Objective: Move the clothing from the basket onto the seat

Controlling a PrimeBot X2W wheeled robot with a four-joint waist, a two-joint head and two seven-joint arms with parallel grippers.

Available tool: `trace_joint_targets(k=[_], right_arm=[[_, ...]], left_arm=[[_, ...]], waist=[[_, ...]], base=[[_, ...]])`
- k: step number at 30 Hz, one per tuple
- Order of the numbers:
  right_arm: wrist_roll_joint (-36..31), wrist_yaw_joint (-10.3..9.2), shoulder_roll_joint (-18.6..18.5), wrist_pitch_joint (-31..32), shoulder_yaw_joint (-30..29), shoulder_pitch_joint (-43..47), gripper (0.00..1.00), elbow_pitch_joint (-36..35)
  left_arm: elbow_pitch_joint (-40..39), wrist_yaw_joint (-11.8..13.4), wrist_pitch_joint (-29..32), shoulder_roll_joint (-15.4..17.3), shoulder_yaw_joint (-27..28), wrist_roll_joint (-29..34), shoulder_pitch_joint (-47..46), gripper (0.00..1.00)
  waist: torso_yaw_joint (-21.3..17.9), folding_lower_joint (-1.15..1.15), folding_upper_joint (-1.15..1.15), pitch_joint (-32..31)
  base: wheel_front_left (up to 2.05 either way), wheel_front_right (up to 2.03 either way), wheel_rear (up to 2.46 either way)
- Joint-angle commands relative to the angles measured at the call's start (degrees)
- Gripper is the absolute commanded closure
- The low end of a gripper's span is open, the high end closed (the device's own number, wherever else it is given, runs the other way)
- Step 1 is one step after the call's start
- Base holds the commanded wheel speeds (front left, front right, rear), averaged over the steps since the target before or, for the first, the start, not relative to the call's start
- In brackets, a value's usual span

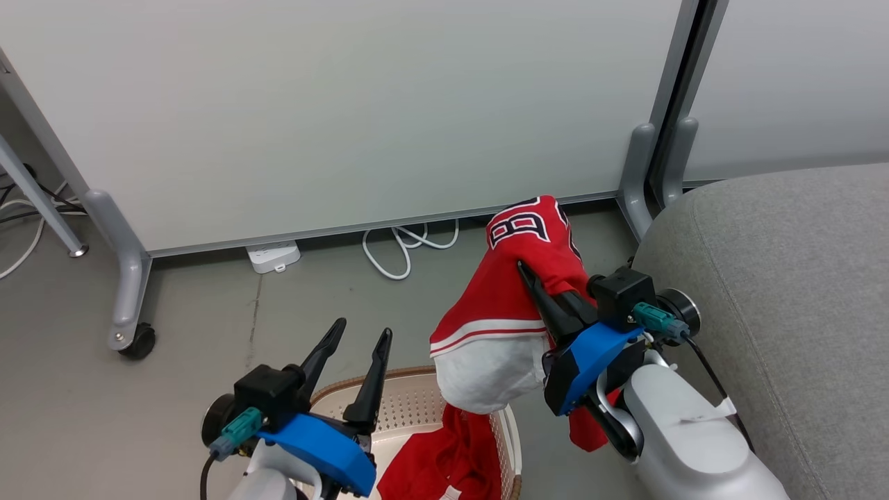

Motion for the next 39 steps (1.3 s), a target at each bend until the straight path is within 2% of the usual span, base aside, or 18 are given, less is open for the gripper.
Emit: trace_joint_targets(k=[1, 5, 12, 21, 26, 39], right_arm=[[-0.67, 0.01, -0.15, 0.21, -0.72, 0.89, 1.0, -0.73], [-1.21, 0.01, -0.15, 0.81, -1.61, 1.53, 1.0, -1.53], [-1.12, 0.01, -0.15, 1.44, -1.94, 2.64, 1.0, -2.87], [-1.05, 0.01, -0.15, 1.98, -1.84, 3.2, 1.0, -3.98], [-1.42, 0.01, -0.15, 2.38, -2.13, 3.35, 1.0, -4.34], [-2.11, 0.01, -0.13, 2.47, -3.5, 2.92, 1.0, -5.41]], left_arm=[[-1.07, -0.46, -0.26, -0.54, 2.33, 1.69, 2.46, 0.0], [-1.55, -1.15, -0.26, -1.99, 5.63, 3.89, 4.69, 0.0], [-0.93, -1.97, -0.27, -2.95, 7.84, 7.28, 5.43, 0.0], [-1.4, -2.3, -0.27, -3.71, 9.96, 9.8, 6.36, 0.0], [-1.73, -2.37, -0.27, -4.16, 10.29, 10.37, 6.1, 0.0], [-2.3, -2.34, -0.26, -3.57, 9.47, 10.09, 3.98, 0.0]], waist=[[0.38, 0.0, 0.0, 0.08], [0.8, 0.0, 0.0, 0.07], [0.48, 0.0, 0.0, -0.2], [-2.91, 0.0, 0.0, 0.06], [-7.16, 0.0, 0.0, 0.57], [-21.73, 0.0, 0.0, 2.67]], base=[[0.0, 0.0, 0.0], [0.0, 0.0, 0.0], [0.0, 0.0, 0.0], [0.0, 0.0, 0.0], [0.0, 0.0, 0.0], [0.0, 0.0, 0.0]])
